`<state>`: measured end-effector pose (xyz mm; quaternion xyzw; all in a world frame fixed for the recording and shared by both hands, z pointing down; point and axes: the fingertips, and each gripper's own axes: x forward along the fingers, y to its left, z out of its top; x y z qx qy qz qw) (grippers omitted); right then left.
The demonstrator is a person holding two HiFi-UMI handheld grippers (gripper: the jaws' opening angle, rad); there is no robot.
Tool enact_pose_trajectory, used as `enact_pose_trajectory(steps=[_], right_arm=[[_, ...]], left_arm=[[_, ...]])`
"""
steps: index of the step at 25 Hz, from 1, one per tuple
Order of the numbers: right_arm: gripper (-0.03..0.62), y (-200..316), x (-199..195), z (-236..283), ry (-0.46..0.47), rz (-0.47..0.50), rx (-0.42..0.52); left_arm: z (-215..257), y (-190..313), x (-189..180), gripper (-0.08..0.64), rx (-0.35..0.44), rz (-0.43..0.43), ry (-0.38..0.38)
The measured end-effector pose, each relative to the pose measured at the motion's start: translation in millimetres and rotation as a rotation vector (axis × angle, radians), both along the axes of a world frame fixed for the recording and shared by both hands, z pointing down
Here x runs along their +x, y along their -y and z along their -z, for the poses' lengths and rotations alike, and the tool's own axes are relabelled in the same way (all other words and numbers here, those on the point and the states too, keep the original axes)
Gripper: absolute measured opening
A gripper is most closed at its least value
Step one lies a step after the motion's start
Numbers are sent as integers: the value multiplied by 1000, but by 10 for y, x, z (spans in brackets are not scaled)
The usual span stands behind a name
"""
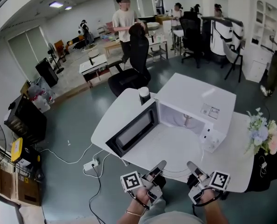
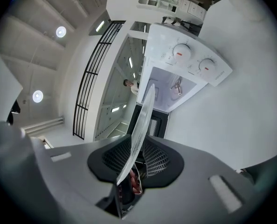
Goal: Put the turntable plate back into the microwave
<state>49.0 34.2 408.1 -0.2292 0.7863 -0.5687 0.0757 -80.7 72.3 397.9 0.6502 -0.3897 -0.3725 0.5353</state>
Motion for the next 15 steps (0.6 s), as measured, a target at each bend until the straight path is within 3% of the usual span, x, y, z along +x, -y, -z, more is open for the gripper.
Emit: enact_pose_trajectory(steps=[7, 15], right_arm=[[83, 329, -204, -72, 17, -81, -28], [83, 517, -247, -203, -52, -155, -45]], left_arm=[[-43, 453, -209, 49, -20, -97, 21], [-168, 731, -327, 44, -24, -155, -10]])
